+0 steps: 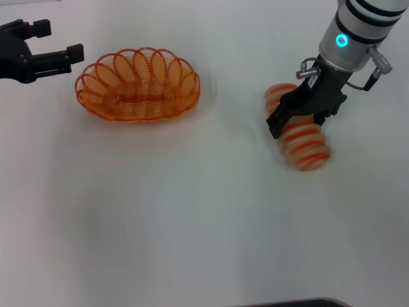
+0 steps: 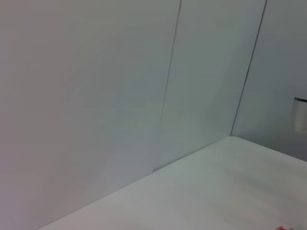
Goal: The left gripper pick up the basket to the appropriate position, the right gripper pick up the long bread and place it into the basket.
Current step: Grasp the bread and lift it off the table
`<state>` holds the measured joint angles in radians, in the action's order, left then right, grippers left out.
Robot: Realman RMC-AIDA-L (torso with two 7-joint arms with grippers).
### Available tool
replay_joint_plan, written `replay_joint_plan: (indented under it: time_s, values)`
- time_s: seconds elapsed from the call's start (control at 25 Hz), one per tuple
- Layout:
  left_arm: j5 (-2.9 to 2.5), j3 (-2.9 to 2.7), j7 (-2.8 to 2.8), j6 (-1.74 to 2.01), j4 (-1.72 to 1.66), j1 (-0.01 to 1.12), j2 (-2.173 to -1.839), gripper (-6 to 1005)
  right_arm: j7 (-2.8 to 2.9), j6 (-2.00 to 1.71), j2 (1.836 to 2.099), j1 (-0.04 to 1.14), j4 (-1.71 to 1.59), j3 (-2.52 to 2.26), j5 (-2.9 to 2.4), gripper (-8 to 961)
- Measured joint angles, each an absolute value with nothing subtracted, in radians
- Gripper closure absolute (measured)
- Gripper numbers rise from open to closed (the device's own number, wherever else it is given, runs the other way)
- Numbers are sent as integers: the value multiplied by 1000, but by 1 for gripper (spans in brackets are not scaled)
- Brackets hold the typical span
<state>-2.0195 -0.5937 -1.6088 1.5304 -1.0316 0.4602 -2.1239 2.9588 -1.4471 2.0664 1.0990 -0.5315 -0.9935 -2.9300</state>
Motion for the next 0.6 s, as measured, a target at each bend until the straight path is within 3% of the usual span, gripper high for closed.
replay_joint_plan:
  time_s: [0.28,0.6]
  values:
    - [-2015,-594,-1607,1528,-1021,463,-2125,99,2976,-1445,2066,1093,-527,-1000,-2932,38]
    - [-2013,-594,-1606,1527,-1015,468,-2125,100,2972,-1453,2065,1086,-546,-1033,-2931,188]
